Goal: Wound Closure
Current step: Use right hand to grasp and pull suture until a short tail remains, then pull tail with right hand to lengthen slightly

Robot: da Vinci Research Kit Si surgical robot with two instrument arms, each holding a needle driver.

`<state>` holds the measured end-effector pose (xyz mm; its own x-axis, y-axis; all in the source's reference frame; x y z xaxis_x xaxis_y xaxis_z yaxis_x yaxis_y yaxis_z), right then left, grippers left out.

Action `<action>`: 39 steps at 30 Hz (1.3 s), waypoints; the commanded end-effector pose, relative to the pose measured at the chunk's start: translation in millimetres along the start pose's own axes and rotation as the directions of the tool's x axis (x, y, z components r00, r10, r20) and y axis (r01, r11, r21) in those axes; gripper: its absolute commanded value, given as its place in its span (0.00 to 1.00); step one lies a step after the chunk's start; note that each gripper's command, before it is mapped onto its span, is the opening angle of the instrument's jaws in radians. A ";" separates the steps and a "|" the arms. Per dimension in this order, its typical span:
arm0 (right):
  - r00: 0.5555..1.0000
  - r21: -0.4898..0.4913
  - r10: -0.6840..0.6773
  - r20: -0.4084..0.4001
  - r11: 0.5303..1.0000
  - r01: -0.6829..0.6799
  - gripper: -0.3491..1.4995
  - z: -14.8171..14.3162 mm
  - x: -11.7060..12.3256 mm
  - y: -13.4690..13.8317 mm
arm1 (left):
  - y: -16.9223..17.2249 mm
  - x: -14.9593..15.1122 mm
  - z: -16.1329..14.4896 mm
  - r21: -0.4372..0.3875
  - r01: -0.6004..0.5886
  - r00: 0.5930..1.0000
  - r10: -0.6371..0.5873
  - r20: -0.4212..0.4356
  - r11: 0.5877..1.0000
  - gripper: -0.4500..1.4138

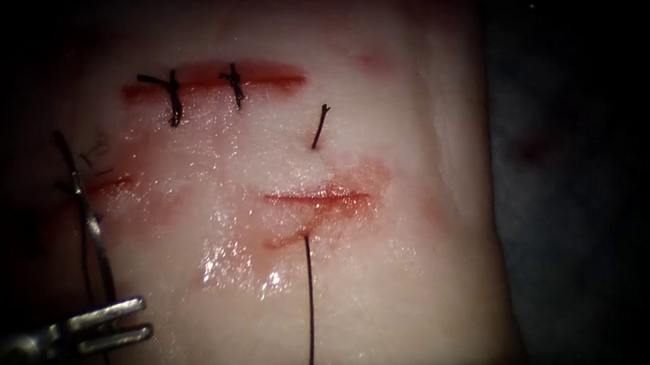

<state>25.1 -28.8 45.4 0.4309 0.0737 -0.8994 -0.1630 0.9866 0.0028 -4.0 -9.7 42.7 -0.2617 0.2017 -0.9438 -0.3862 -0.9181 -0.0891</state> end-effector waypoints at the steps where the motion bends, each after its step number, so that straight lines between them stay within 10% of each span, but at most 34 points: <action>1: 1.000 -0.023 -0.008 0.009 1.000 0.008 0.92 -0.7 -0.4 2.4 | -0.1 -0.4 0.7 -0.002 0.000 1.000 0.000 -0.001 1.000 0.00; 13: 0.963 -0.191 0.271 -0.007 0.945 -0.267 0.84 -1.4 -1.3 13.5 | 0.5 -0.4 1.7 0.003 -0.002 1.000 0.002 -0.003 1.000 0.00; 17: 0.923 -0.151 0.384 0.005 0.913 -0.379 0.61 0.6 -3.1 15.2 | 0.5 -0.4 1.6 0.002 -0.003 1.000 0.003 -0.004 1.000 0.00; 20: 0.876 -0.161 0.480 -0.041 0.862 -0.480 0.61 2.1 -4.6 16.4 | 0.6 -0.5 1.6 0.003 -0.004 1.000 0.004 -0.004 1.000 0.00; 23: 0.831 -0.153 0.552 -0.073 0.817 -0.556 0.36 3.8 -6.4 17.6 | 0.8 -0.5 1.6 0.004 -0.006 1.000 0.006 -0.004 1.000 0.00; 28: 0.728 -0.122 0.676 -0.115 0.718 -0.686 0.64 6.5 -8.8 19.2 | 1.0 -0.5 1.9 0.001 -0.006 1.000 0.006 -0.010 1.000 0.00; 39: 0.683 0.004 0.715 -0.151 0.691 -0.723 0.42 10.3 -9.2 18.4 | 1.1 -0.6 1.7 0.001 -0.008 1.000 0.008 -0.011 1.000 0.00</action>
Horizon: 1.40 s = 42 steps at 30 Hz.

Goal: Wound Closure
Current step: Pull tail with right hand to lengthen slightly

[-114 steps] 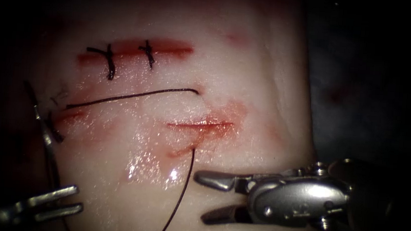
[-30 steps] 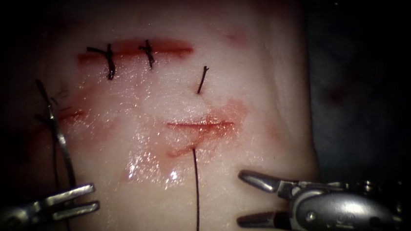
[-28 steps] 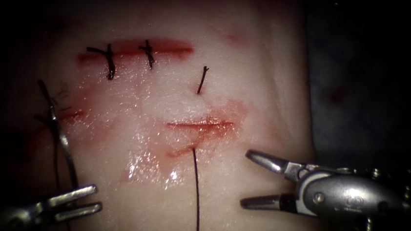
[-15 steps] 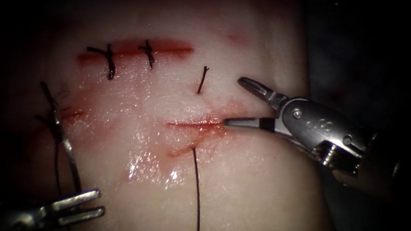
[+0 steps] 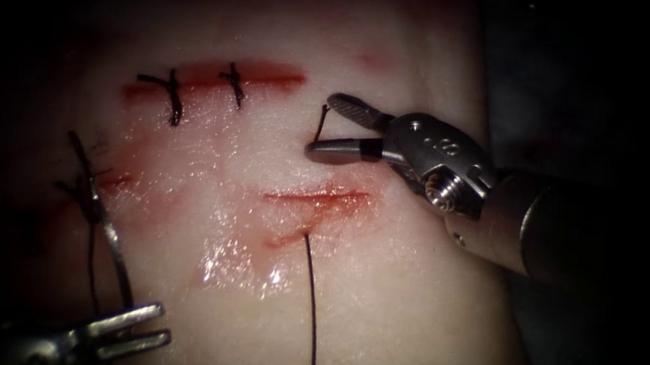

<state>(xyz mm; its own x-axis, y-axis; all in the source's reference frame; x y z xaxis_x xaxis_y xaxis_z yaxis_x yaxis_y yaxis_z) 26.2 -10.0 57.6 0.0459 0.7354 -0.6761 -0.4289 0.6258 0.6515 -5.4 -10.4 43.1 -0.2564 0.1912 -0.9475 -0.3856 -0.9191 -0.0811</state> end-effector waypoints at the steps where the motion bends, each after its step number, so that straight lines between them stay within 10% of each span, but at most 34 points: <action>1: 1.000 0.012 0.000 -0.004 1.000 0.000 0.41 1.5 -0.1 -0.1 | 0.0 -0.4 0.6 0.001 0.000 1.000 0.000 -0.003 1.000 0.00; 3: 1.000 0.002 0.003 -0.005 1.000 -0.003 0.38 2.1 0.2 -0.1 | 0.0 -0.5 0.5 -0.001 -0.001 1.000 0.001 -0.004 1.000 0.00; 5: 1.000 -0.001 0.005 -0.008 1.000 -0.005 0.00 2.4 0.4 -0.1 | -0.1 -0.6 0.5 -0.001 -0.001 1.000 0.001 -0.005 1.000 0.00; 42: 0.993 0.035 -0.039 -0.110 0.998 0.043 0.00 0.0 8.0 -2.8 | -0.9 -0.6 0.5 0.007 -0.007 1.000 0.007 0.026 1.000 0.00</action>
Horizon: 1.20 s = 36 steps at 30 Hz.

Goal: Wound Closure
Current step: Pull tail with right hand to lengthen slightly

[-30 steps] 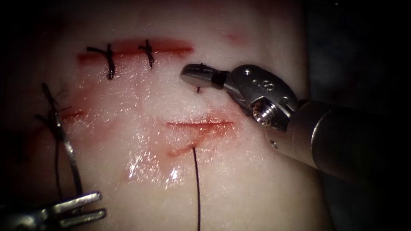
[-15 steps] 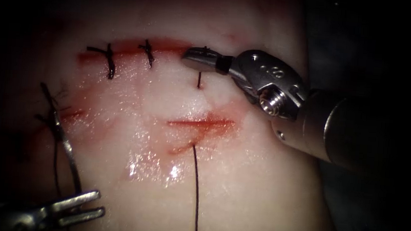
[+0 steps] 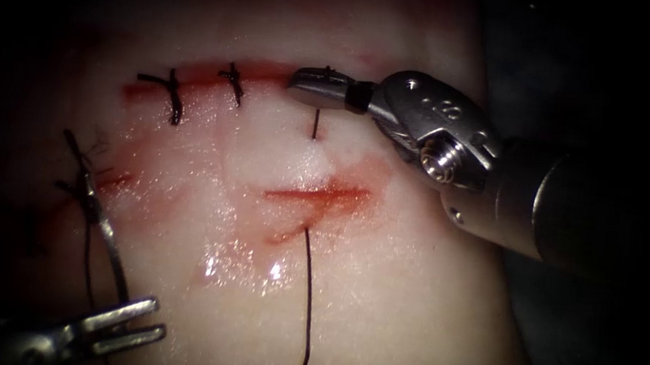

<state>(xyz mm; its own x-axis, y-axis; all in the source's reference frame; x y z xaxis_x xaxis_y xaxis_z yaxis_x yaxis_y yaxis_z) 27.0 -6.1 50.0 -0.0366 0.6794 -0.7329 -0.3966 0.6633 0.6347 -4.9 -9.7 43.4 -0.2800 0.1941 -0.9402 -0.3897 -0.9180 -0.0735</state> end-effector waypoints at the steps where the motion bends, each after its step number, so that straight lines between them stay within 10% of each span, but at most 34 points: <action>1: 1.000 0.002 -0.002 -0.002 1.000 0.002 0.00 0.8 -0.1 0.2 | -0.1 -0.4 0.6 0.000 -0.001 1.000 0.001 0.002 1.000 0.00; 27: 1.000 0.005 -0.022 -0.014 1.000 0.022 0.00 0.4 0.7 -0.1 | -4.2 1.4 1.8 0.114 -0.150 0.984 0.138 0.112 0.982 0.00; 30: 0.999 0.000 -0.019 -0.027 1.000 0.019 0.72 0.5 1.0 0.0 | -6.2 1.0 2.9 0.136 -0.209 0.969 0.185 0.166 0.968 0.00; 36: 0.983 -0.009 -0.175 -0.052 0.985 0.174 0.79 -0.3 1.8 0.0 | -10.1 -0.9 5.5 0.164 -0.266 0.944 0.223 0.243 0.950 0.00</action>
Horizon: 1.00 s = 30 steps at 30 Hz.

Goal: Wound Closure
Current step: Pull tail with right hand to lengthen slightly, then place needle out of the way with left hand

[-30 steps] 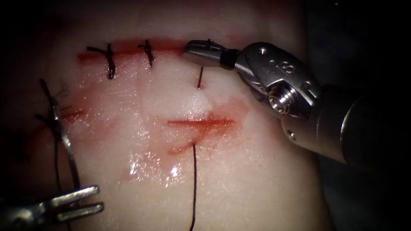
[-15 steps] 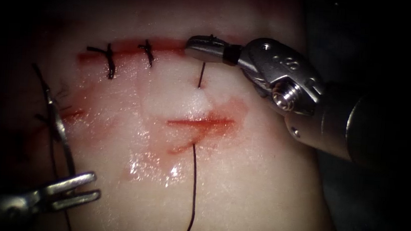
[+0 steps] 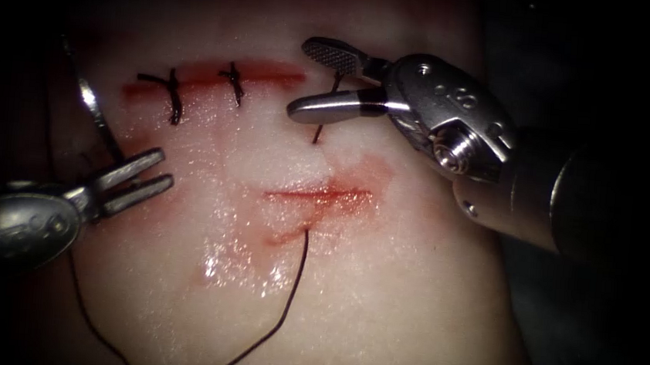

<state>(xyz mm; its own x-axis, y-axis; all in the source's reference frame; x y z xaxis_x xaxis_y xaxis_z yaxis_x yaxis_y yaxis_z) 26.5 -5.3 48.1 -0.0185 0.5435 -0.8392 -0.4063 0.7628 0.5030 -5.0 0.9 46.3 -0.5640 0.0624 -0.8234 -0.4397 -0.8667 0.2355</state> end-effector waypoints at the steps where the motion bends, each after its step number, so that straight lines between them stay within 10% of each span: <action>1: 1.000 0.005 -0.020 0.000 1.000 0.020 0.79 0.1 -0.2 0.5 | -0.2 -0.5 1.3 0.004 -0.005 1.000 0.005 0.010 1.000 0.00; 10: 0.997 0.013 -0.073 0.027 0.997 0.073 0.90 -5.3 0.0 2.1 | -0.8 -5.2 6.3 0.009 -0.026 0.996 0.025 0.090 1.000 0.00; 17: 0.995 0.007 -0.092 0.037 0.996 0.092 0.90 -8.1 -1.2 1.7 | 0.9 -7.1 8.4 0.088 0.123 0.980 -0.135 0.148 0.988 0.98; 30: 0.993 0.006 -0.114 0.038 0.993 0.114 0.90 -8.4 -4.8 -1.2 | 0.7 -3.5 -0.8 -0.037 0.185 0.973 -0.178 0.149 0.982 0.97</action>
<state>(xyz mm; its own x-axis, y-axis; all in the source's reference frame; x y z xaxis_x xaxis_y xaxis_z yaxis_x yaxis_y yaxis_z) 18.6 -11.7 49.1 0.0645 0.4631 -0.8840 -0.4029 0.8225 0.4015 -2.0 -1.1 47.7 -0.5841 0.2815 -0.7613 -0.4771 -0.8778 0.0415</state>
